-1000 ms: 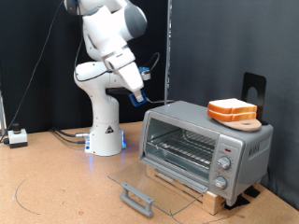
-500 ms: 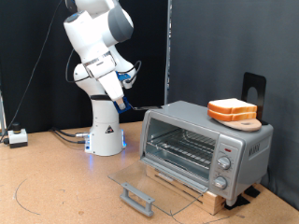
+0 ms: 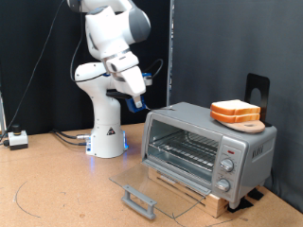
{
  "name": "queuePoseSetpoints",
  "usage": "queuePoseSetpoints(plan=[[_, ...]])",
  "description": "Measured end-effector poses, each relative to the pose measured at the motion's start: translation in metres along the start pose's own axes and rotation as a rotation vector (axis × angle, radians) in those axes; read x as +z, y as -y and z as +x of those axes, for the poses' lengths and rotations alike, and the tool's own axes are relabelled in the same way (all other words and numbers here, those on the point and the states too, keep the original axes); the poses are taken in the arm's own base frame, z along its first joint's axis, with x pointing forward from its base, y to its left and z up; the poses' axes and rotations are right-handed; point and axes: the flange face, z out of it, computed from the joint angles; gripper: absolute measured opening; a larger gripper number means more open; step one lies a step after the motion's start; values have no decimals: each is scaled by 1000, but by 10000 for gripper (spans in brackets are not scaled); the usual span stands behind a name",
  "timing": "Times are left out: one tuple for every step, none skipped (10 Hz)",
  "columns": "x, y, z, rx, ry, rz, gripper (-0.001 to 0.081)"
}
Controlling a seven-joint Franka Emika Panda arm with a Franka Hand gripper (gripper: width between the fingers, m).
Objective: Make a piece of toast with the oven
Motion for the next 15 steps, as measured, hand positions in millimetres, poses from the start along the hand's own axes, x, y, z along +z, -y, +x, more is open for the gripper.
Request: queuePoseSetpoints(plan=[[3, -1, 9, 12, 15, 3, 398], [4, -1, 7, 8, 16, 6, 398], [7, -1, 4, -18, 16, 17, 398], [9, -1, 2, -21, 3, 31, 398], [13, 1, 6, -17, -11, 35, 398], [17, 3, 12, -15, -21, 37, 398], [23, 5, 19, -11, -24, 40, 398], [27, 7, 28, -7, -27, 36, 398], [32, 9, 38, -3, -27, 31, 398], [36, 10, 48, 2, -29, 31, 398], [38, 11, 59, 5, -37, 29, 398], [39, 11, 69, 8, -41, 31, 398], [40, 11, 77, 6, -43, 32, 398], [40, 11, 84, 4, -44, 33, 398], [41, 12, 90, 1, -41, 33, 398]])
